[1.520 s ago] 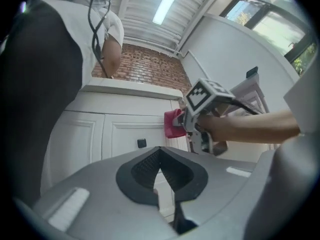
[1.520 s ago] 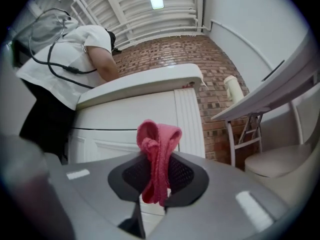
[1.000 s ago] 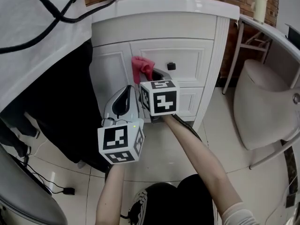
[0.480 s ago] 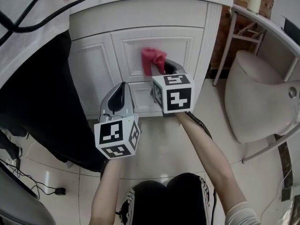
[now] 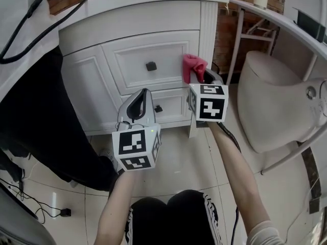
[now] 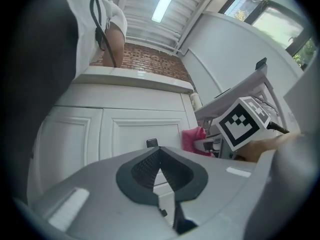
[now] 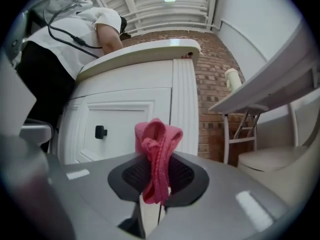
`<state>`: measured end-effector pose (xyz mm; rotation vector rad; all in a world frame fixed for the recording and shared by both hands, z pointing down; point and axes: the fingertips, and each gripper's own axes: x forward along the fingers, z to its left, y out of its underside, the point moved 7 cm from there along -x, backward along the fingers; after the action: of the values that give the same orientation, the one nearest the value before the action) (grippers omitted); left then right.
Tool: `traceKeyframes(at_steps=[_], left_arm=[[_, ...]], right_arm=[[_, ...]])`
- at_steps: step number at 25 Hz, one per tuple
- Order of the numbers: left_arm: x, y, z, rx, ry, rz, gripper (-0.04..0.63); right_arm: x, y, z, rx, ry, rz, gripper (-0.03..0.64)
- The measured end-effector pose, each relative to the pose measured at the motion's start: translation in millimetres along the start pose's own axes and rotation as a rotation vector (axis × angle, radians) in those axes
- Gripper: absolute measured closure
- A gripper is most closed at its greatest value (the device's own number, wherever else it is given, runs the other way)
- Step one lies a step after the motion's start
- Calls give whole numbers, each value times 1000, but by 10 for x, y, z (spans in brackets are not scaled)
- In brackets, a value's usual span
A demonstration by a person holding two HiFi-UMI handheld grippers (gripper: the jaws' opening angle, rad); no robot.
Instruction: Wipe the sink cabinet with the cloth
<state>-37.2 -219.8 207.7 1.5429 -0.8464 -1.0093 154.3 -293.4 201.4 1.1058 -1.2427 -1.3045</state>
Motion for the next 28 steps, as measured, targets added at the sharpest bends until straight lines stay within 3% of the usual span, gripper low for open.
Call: traceKeyframes(at_steps=[5, 8, 13, 16, 19, 24, 28], left_arm=[[-47, 54, 14, 10, -11, -8, 580], [-125, 154, 193, -13, -49, 0, 580], [-379, 289, 635, -1, -147, 8, 580], [-541, 380, 917, -5, -193, 17, 580], [-620, 474, 1185, -14, -229, 37, 580], [-643, 653, 1301, -20, -234, 65, 580], [-463, 709, 1172, -86, -216, 61, 580]], right_arm=[[-124, 70, -241, 42, 80, 6, 555], [-227, 11, 126, 73, -25, -29, 555], [-47, 105, 1319, 102, -268, -37, 555], [165, 343, 1933, 114, -345, 18, 555], [390, 417, 2304, 59, -365, 28, 555], [476, 476, 2219, -32, -358, 6, 554], [388, 526, 1729, 15, -272, -15, 554]])
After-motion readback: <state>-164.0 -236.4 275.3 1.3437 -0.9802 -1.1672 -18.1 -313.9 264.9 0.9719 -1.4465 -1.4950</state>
